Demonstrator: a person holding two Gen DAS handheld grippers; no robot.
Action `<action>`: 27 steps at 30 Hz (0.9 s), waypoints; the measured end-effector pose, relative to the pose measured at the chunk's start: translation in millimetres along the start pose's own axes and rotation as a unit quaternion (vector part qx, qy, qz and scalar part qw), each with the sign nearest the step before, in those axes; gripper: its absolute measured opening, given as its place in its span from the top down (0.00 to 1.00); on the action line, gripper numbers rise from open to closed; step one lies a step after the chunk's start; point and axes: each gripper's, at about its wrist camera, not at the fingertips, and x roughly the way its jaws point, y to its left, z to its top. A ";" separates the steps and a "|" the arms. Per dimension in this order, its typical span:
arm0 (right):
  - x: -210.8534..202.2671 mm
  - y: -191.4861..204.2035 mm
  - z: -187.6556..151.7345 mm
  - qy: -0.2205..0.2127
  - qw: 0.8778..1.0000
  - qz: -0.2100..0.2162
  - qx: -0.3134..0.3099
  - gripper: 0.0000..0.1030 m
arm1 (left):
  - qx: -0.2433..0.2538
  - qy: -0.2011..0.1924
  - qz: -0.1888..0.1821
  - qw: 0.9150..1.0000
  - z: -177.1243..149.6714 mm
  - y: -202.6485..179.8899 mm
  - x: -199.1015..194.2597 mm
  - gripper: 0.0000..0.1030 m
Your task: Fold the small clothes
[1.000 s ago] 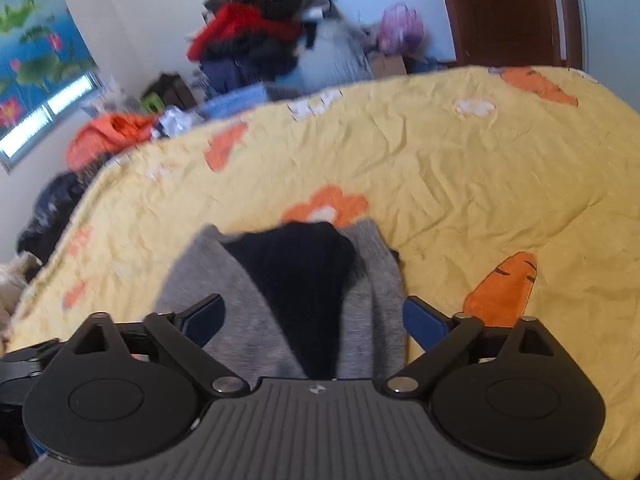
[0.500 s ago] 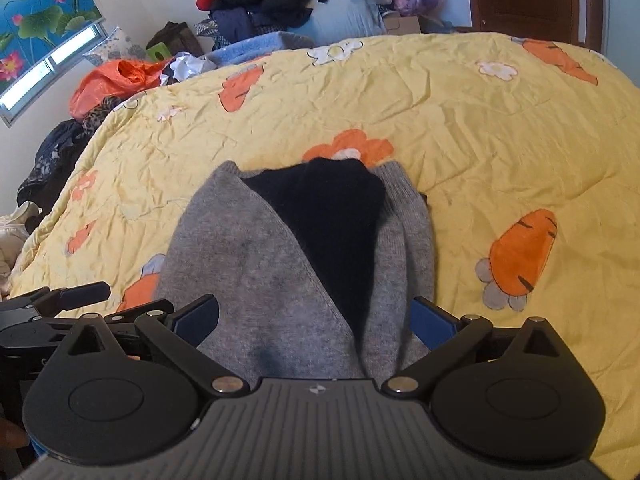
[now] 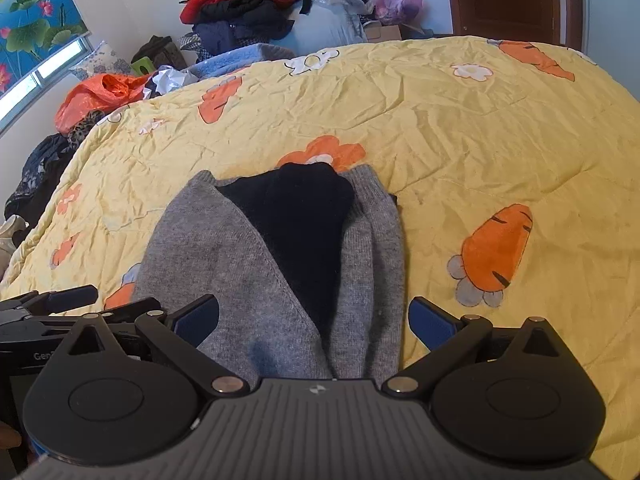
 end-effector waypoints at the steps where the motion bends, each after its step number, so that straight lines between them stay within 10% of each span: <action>1: -3.4 1.0 -2.9 -0.004 1.000 0.003 -0.001 0.02 | 0.002 0.001 0.000 1.000 -0.7 -0.8 0.2 0.00; 27: -62.5 26.3 -118.1 0.001 1.000 -0.009 -0.009 0.01 | 0.015 0.034 -0.009 0.999 -109.0 -13.4 -71.5 0.00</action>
